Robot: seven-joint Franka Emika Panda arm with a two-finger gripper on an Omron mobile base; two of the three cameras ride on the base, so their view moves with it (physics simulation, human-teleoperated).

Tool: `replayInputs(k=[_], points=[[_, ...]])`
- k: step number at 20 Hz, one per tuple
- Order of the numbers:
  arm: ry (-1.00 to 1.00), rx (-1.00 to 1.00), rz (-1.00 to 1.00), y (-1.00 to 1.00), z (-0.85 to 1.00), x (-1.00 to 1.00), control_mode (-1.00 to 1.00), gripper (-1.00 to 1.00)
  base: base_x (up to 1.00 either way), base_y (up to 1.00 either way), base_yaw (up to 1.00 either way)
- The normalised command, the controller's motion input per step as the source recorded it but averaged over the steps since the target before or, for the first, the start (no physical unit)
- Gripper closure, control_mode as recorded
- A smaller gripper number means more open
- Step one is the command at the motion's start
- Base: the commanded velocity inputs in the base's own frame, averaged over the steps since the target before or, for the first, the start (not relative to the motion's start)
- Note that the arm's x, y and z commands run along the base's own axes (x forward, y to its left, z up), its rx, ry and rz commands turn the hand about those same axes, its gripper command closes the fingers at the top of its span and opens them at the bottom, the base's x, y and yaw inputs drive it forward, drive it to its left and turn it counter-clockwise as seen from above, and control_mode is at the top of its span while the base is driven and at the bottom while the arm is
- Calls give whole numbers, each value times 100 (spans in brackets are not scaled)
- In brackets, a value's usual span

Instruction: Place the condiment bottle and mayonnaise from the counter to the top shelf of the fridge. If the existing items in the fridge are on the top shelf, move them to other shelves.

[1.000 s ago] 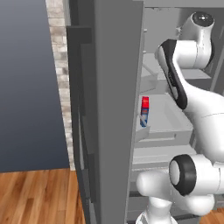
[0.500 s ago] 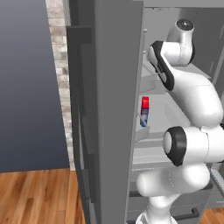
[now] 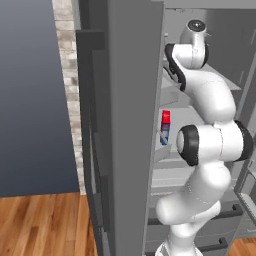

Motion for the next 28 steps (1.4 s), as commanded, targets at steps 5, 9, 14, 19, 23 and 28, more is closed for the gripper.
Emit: replayInputs(k=[5,9,14,19,23,28], points=[[0,-7,5,0,-15,23,-100,-100,0,0,0],[-1,0,0,0,0,3,-100,-100,0,0,0],[0,0,0,0,0,2,-100,-100,0,0,0],[-8,0,0,0,0,-26,-100,-100,0,0,0],[-33,0,0,0,0,-97,-100,-100,0,0,0],[-56,0,0,0,0,-100,-100,-100,0,0,0]])
